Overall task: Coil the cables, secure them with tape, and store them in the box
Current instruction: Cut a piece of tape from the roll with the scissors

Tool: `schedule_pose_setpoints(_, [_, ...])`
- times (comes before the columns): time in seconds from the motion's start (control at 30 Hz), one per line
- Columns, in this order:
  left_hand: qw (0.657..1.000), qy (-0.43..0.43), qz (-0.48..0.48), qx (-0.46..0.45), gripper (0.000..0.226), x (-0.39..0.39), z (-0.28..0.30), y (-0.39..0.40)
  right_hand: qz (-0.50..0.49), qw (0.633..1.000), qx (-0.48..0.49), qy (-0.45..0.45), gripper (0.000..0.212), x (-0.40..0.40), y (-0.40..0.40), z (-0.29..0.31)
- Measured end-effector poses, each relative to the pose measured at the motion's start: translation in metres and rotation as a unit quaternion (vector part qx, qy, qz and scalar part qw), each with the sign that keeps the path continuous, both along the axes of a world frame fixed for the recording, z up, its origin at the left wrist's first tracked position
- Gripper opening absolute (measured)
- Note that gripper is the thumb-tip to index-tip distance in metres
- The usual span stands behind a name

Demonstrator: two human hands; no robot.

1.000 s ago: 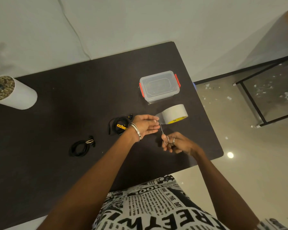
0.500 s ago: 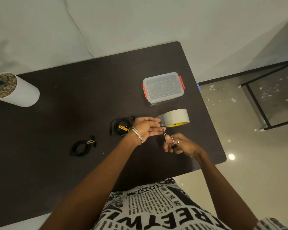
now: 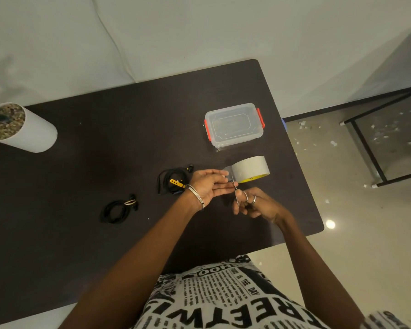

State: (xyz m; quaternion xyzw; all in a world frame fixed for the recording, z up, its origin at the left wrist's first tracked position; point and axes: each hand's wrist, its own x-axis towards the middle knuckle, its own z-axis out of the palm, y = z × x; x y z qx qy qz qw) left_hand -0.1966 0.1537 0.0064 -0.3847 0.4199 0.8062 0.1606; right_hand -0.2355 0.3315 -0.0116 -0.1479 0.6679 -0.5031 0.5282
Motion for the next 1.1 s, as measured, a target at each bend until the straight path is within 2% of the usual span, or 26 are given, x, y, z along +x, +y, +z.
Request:
schedule_pose_setpoints(0.17, [1.0, 0.004, 0.01, 0.006, 0.015, -0.001, 0.001, 0.001, -0.033, 0.999, -0.014, -0.025, 0.091, 0.001, -0.004, -0.003])
schedule_pose_setpoints(0.5, [0.999, 0.012, 0.033, 0.024, 0.016, -0.002, -0.002, 0.001, -0.138, 0.988, -0.046, -0.052, 0.063, 0.016, -0.009, -0.009])
schedule_pose_setpoints(0.7, [0.999, 0.013, 0.028, 0.021, 0.015, -0.003, 0.001, 0.002, -0.187, 0.979, -0.043, -0.062, 0.037, 0.022, -0.007, -0.011])
schedule_pose_setpoints(0.77, [0.999, 0.015, 0.026, 0.021, 0.015, -0.003, 0.002, 0.002, -0.194, 0.978, -0.049, -0.065, 0.038, 0.023, -0.007, -0.012])
schedule_pose_setpoints(0.97, [0.999, 0.026, 0.01, 0.02, 0.016, -0.001, 0.005, 0.005, -0.155, 0.984, -0.066, -0.053, 0.063, 0.017, -0.006, -0.008])
schedule_pose_setpoints(1.1, [0.999, 0.03, 0.011, 0.022, 0.016, -0.001, 0.006, 0.005, -0.14, 0.987, -0.059, -0.045, 0.072, 0.013, -0.007, -0.006])
